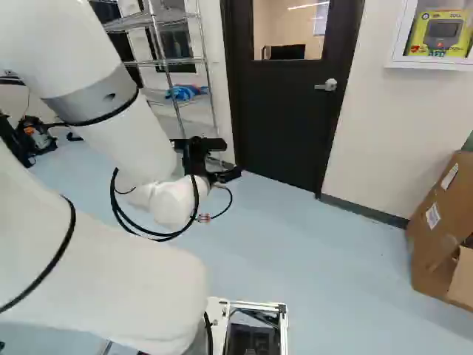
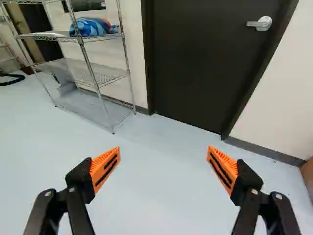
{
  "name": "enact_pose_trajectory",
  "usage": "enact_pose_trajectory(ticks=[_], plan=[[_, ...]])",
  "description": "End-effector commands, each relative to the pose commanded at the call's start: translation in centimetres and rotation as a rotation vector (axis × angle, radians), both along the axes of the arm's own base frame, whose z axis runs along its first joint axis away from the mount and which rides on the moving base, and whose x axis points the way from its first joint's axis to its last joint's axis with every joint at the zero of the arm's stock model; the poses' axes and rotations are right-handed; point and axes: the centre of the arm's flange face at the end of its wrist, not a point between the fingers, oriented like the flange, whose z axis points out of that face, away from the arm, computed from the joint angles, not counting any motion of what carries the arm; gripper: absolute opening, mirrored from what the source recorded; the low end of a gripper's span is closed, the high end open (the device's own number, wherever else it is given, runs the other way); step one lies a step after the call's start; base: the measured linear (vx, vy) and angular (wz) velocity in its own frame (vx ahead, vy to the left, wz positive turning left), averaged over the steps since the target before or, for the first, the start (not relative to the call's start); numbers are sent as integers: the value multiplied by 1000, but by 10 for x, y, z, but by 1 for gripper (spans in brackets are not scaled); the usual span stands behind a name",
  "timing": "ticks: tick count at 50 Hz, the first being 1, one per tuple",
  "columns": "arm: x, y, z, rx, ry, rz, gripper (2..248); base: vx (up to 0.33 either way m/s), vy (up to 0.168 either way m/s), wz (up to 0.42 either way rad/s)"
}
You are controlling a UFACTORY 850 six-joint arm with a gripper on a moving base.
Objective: Open the door and move inside
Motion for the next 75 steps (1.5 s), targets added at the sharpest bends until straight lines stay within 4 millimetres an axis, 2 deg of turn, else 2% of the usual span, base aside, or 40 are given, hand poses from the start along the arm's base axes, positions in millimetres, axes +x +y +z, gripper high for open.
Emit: enact_pose_trajectory(ticks=[42, 75], plan=[[0, 0, 0, 0, 0, 0, 247, 6, 0, 0], [0, 0, 0, 0, 0, 0, 247, 114, 24, -12]])
